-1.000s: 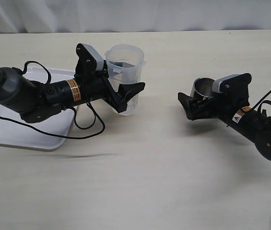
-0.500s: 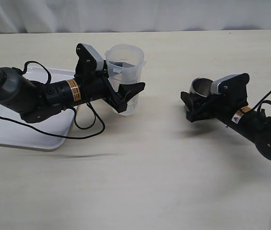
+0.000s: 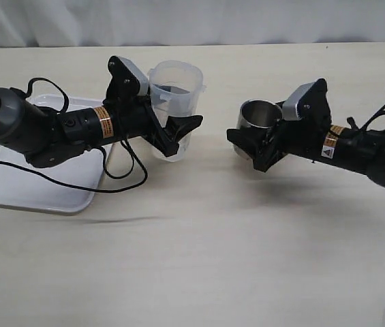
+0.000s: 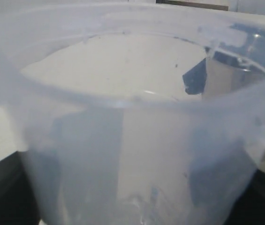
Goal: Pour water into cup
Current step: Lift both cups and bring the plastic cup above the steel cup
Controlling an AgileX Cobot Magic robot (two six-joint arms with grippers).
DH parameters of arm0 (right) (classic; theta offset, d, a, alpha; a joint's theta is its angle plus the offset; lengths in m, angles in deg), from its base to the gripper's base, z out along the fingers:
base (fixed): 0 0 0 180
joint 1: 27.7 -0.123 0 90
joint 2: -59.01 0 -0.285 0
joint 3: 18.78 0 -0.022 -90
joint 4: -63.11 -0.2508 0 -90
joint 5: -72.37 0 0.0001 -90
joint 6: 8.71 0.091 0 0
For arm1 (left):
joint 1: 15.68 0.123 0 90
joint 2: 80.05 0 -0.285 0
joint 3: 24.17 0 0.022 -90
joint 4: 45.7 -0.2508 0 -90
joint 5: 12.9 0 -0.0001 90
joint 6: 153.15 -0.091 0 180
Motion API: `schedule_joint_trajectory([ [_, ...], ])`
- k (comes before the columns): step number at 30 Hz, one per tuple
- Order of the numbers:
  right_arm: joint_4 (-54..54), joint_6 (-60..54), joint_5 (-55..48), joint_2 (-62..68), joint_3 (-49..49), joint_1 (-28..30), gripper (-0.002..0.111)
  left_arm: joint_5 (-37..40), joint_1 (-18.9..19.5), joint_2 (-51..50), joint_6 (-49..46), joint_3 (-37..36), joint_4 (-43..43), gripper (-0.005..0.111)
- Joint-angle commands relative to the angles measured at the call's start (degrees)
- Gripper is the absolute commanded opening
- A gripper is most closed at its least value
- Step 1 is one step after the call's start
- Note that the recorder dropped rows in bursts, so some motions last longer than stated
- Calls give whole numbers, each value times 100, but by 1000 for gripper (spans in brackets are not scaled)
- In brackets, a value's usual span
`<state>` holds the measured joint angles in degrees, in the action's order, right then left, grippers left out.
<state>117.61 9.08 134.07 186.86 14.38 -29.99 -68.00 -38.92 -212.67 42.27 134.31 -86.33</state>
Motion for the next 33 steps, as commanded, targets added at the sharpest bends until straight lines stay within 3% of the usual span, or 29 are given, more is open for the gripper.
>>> schedule_joint_trajectory([
  [1,1146,748,49,20,-414,18,4,17,-9,227,-20,223,-68,0],
  [10,1933,791,194,245,-914,-182,4,415,-9,237,-20,744,-91,0],
  [26,2005,1016,378,813,-1750,-454,4,1314,-9,264,-278,1609,-727,0],
  [33,2141,1048,484,873,-1922,-454,4,1319,-9,264,-1050,1707,-861,0],
])
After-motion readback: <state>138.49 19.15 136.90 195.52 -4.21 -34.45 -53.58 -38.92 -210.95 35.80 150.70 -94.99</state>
